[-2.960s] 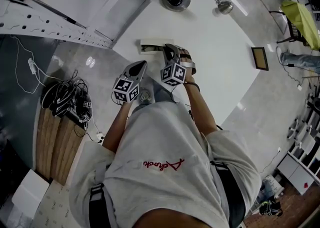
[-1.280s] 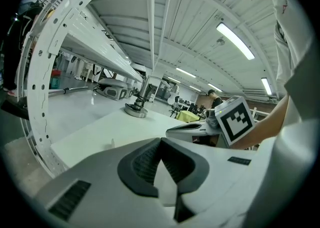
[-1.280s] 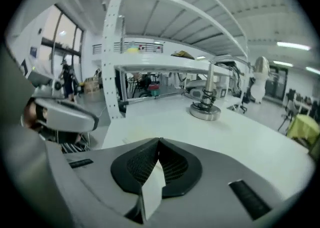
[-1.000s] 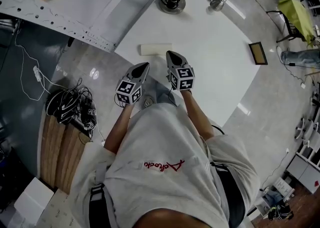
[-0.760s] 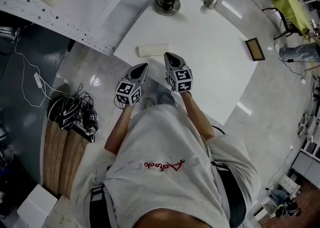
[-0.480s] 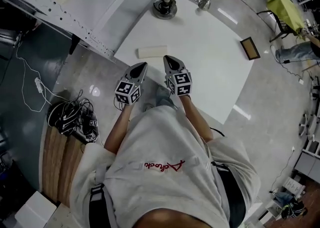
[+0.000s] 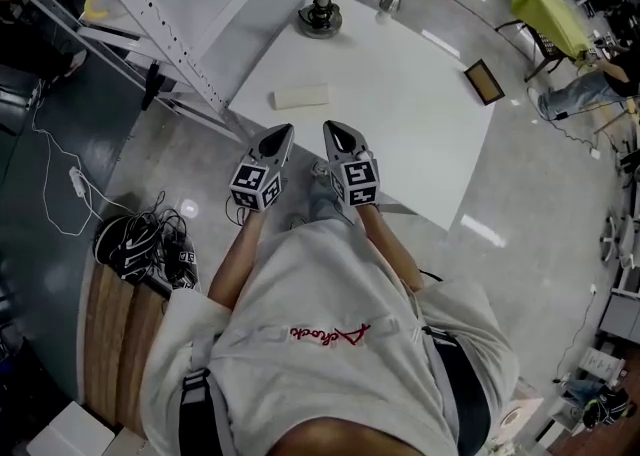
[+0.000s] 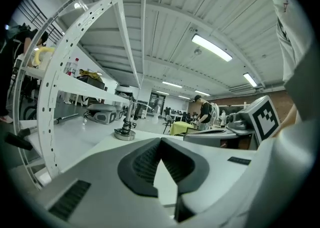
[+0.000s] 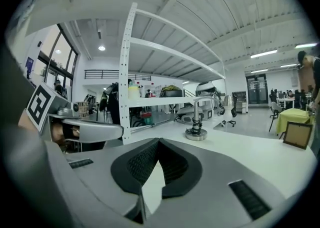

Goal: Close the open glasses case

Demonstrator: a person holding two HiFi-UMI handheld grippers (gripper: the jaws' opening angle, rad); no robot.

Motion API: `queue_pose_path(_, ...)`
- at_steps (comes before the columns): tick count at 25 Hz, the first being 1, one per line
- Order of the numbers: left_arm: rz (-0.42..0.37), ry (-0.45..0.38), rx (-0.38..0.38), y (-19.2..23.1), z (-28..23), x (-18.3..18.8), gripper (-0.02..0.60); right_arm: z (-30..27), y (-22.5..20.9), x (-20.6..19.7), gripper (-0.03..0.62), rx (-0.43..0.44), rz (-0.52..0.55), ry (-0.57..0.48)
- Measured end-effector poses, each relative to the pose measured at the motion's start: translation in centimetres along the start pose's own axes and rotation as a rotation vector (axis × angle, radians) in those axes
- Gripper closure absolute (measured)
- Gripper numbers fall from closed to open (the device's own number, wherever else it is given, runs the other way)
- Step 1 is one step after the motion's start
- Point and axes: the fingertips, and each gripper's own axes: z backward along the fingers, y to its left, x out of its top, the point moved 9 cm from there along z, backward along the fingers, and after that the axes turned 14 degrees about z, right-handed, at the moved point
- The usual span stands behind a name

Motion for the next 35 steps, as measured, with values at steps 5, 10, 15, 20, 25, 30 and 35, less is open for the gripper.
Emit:
queue_pose_path(5, -0.009, -0.025, -0.007, -0.9, 1.8, -0.1, 0.557, 1.9, 1.8, 0.2, 0.569, -0.004, 0.006, -0.012)
queue_pose_path(10, -0.014, -0.037, -0.005, -1.9, 3.1, -0.6, 0.558, 3.5, 2.6, 0.3, 0.569, -0.002, 0.014, -0.014)
queue_pose_path(15, -0.017, -0.042, 0.001, -2.8, 3.7, -0.8, 0.557, 4.5, 2.7, 0.6, 0.569, -0.004, 0.023, -0.028)
queue_pose_path(20, -0.022, -0.055, 0.009, -3.9, 3.7, -1.0, 0.557, 5.8, 2.4, 0.8, 0.569, 0.002, 0.029, -0.040)
queue_pose_path(25, -0.006, -0.088, 0.034, -5.6, 3.9, -1.1, 0.557, 7.8, 2.1, 0.9, 0.569, 0.026, 0.057, -0.038)
queue_pose_path(30, -0.012, -0.096, 0.056, -7.1, 5.0, -1.9, 0.557, 10.1, 2.1, 0.4, 0.571, 0.033, 0.056, -0.037)
queue_pose_path(35, 0.001, -0.100, 0.072, -8.3, 6.1, -2.9, 0.557, 11.6, 2.5, 0.1, 0.571, 0.044, 0.055, -0.032)
